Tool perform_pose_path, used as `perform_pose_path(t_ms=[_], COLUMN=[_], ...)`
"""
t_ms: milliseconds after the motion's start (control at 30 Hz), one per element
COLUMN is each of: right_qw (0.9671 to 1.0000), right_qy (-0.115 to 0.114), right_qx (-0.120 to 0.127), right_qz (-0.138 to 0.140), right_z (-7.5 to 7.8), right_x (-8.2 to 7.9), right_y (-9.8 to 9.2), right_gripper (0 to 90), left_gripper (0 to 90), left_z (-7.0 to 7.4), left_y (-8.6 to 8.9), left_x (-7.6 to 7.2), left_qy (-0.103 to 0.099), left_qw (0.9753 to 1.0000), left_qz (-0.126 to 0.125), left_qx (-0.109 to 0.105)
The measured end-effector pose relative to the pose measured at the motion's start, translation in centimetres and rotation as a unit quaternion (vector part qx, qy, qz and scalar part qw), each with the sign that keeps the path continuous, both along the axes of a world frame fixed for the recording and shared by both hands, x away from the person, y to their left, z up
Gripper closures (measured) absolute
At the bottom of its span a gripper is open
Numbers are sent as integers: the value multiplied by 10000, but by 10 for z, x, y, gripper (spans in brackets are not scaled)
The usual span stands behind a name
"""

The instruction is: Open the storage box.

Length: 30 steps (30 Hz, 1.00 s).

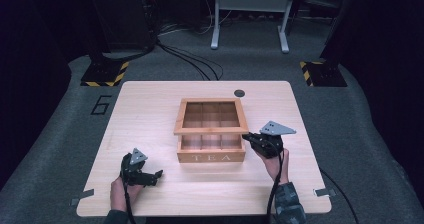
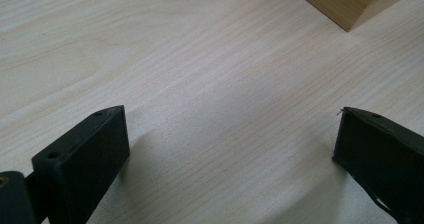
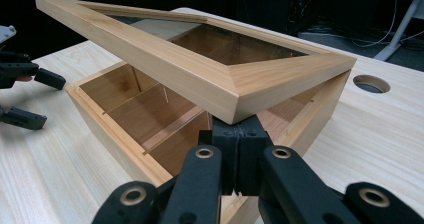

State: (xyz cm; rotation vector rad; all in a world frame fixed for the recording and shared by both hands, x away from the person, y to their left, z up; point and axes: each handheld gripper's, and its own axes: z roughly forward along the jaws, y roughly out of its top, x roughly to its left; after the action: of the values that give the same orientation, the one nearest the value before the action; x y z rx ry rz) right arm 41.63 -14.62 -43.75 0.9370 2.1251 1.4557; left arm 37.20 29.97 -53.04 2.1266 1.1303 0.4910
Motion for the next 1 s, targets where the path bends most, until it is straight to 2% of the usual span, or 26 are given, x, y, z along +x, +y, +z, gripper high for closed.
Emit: perform_pose_path(t_ms=[1000], right_qw=[9998], right_qy=[-123], right_qx=[-47], right_qz=[140], right_z=[21], right_x=[28], right_y=[9], right_gripper=[892], left_gripper=[10], left_z=[0], left_y=[0], left_x=[0], left_qy=[-20], left_qw=[10000], left_qz=[17], left_qx=[-10])
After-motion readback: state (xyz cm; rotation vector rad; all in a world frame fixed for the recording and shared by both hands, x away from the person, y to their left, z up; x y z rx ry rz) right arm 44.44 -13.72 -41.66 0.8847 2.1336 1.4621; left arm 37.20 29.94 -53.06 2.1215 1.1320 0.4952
